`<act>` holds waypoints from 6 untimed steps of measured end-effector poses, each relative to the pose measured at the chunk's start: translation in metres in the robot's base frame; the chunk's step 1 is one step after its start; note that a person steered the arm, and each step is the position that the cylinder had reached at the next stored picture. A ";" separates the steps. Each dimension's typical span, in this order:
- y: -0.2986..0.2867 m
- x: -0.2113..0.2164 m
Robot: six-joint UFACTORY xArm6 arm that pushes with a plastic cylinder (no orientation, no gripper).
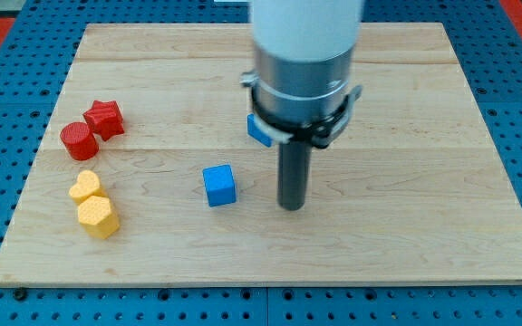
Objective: Move the blue triangle towards the right of the yellow hexagon
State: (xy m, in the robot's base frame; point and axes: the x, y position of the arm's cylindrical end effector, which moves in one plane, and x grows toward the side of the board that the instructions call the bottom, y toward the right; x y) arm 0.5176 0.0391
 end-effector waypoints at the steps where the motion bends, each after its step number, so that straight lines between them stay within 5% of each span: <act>1: -0.060 -0.013; 2: -0.158 -0.012; 3: -0.183 -0.037; 6: 0.051 -0.096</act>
State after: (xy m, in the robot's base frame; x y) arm 0.4216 0.0896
